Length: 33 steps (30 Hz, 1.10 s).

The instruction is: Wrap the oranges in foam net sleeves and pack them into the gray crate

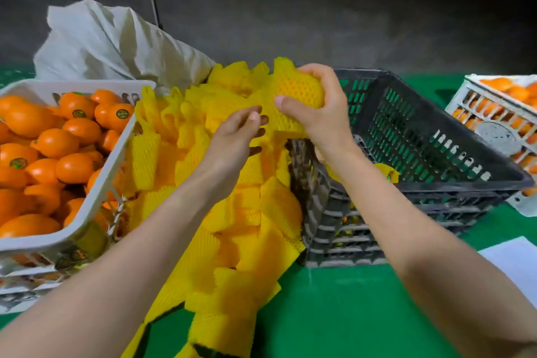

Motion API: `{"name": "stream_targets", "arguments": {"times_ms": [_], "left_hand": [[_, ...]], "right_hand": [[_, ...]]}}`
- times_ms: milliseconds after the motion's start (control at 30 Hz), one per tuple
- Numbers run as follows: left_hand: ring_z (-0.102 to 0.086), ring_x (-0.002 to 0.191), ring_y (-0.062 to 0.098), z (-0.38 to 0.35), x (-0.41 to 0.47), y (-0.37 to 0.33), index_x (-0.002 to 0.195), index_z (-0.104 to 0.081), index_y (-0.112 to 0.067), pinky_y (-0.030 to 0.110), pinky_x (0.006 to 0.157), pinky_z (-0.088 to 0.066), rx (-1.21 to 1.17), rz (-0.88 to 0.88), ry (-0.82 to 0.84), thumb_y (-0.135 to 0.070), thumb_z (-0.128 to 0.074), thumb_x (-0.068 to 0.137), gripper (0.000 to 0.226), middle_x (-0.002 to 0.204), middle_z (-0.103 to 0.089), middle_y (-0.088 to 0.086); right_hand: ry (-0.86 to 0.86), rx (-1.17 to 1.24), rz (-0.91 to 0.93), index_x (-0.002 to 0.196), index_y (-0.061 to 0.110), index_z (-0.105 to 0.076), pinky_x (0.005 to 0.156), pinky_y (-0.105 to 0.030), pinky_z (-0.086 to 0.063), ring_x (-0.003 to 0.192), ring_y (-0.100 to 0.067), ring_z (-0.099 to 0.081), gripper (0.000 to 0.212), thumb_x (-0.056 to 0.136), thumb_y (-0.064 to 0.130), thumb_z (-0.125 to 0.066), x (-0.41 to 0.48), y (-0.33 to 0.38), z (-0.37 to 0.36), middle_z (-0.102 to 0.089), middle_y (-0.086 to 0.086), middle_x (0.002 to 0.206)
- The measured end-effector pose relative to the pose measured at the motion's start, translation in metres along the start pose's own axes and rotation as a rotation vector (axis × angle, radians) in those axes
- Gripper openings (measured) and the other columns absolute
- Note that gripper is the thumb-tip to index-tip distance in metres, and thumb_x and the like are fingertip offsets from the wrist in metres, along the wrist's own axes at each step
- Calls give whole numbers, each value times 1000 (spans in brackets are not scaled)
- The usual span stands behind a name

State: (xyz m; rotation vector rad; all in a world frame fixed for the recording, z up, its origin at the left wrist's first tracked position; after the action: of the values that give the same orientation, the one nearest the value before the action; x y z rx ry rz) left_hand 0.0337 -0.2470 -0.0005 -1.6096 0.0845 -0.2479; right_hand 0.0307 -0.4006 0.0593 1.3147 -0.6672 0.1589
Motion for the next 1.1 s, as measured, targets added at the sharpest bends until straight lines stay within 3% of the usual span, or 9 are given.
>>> {"name": "stream_targets", "arguments": {"times_ms": [67, 167, 333, 467, 567, 700, 800, 1000, 1100], "left_hand": [[-56, 99, 14, -27, 9, -1, 122, -55, -11, 20, 76, -48, 93, -42, 43, -10, -42, 100, 26, 108, -61, 4], [-60, 104, 21, -68, 24, -5, 117, -60, -1, 20, 82, -48, 277, -130, 124, 4, -44, 96, 27, 111, -64, 13], [-60, 109, 21, -102, 40, 9, 114, -64, -1, 22, 89, -47, 542, -159, 212, 2, -50, 94, 24, 115, -65, 14], [-61, 107, 18, -98, 41, 17, 112, -64, -1, 21, 88, -48, 478, -131, 211, 6, -49, 94, 24, 111, -65, 12], [-60, 108, 19, -95, 37, 16, 112, -64, -2, 26, 94, -48, 394, -112, 216, 6, -48, 94, 24, 110, -65, 12], [-61, 104, 18, -82, 31, 11, 109, -61, -10, 26, 92, -48, 257, -68, 216, 5, -46, 95, 26, 109, -63, 10], [-63, 94, 12, -52, 28, 3, 107, -61, -12, 27, 85, -50, 254, -85, 157, 4, -43, 96, 26, 106, -64, 5], [-63, 78, 14, 30, 22, 9, 101, -61, -11, 29, 75, -49, 215, -18, -51, 1, -45, 97, 21, 91, -66, 2], [-62, 72, 13, 55, 12, 22, 101, -61, -10, 27, 70, -47, 196, 33, -108, 3, -45, 96, 21, 86, -66, 1]], "right_hand": [[-44, -161, -57, 96, 31, -52, 73, -19, -46, 85, 2, -55, 44, 63, 28, -80, 18, -10, 31, -55, 14, 93], [51, -647, -253, 99, 32, -51, 75, -25, -42, 93, -13, -54, 47, 63, 32, -81, 45, -56, 78, -55, 7, 98], [730, -1349, -526, 112, 18, -55, 68, -28, -45, 94, -25, -55, 57, 64, 32, -82, 27, -157, 93, -57, -6, 120], [1106, -1401, -661, 134, 3, -45, 89, -36, -45, 116, -29, -50, 74, 75, 36, -76, -1, -195, 91, -42, -14, 142], [1181, -1247, -797, 147, 20, -23, 91, -38, -38, 140, -29, -23, 79, 83, 35, -68, -17, -205, 86, -12, -3, 157], [1236, -1208, -833, 149, 30, -6, 94, -42, -39, 143, -29, -12, 88, 85, 39, -65, -25, -205, 74, 3, 2, 158], [1158, -1330, -646, 149, 21, -14, 108, -42, -32, 142, -28, -19, 84, 85, 40, -65, -12, -190, 65, -11, -2, 157], [220, -751, 129, 112, 9, -61, 93, -38, -46, 105, -23, -59, 27, 89, 23, -60, 26, -36, 18, -65, -7, 112], [413, -600, 297, 93, 10, -65, 72, -34, -47, 84, -21, -61, 16, 86, 24, -63, -21, 3, -49, -67, -5, 90]]}}
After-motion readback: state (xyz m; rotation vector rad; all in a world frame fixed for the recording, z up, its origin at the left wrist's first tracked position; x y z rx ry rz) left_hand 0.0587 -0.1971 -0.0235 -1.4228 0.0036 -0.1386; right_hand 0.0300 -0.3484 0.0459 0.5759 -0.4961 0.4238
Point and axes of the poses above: each hand's wrist, its own x-axis towards the middle knuckle, its own z-axis out of the back of the hand, y = z × x, the point moved 9 cm from there along x, towards the middle knuckle
